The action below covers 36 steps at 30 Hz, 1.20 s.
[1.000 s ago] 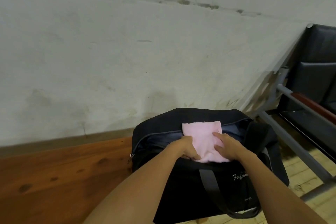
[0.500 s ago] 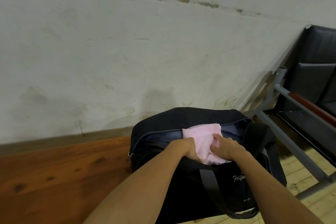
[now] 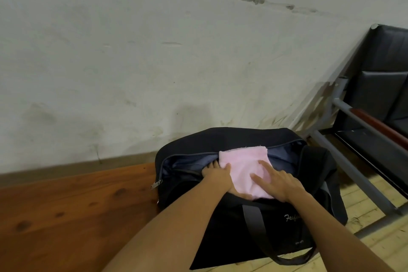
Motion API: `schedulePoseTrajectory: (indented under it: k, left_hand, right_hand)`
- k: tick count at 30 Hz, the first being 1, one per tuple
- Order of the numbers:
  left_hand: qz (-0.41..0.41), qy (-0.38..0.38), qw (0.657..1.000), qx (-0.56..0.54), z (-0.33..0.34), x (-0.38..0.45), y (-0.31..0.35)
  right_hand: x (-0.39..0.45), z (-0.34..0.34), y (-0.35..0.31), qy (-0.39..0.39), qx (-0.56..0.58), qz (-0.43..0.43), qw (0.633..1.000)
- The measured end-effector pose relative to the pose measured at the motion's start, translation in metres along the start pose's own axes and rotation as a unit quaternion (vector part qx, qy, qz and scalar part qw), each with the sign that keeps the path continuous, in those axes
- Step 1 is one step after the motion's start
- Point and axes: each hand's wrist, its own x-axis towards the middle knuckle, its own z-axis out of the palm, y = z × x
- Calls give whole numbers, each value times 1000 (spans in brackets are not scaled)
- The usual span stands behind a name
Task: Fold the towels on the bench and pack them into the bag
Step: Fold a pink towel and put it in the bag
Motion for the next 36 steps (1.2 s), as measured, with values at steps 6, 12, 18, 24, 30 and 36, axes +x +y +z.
schedulePoseTrajectory:
  k: [6,12,18,24,30,36]
  left_hand:
    - [-20,-7,997,79,8,-5,11]
    - [-14,-24,994,109,19,-16,26]
    - [0,-60,990,128,20,-29,37]
    - [-12,-56,997,60,35,-35,47]
    - [-9,-63,990,123,44,-25,46]
    - [29,-26,996,84,33,-26,31]
  right_hand:
    - [-8,0,-1,-57,-22,-18,998]
    - [-9,1,-5,-46,-34,9,998]
    - [-14,1,6,-6,24,-7,1000]
    - [-11,6,7,-4,-32,6,999]
    - [-16,16,11,10,-62,9,998]
    - [-21,21,18,30,-114,13,993]
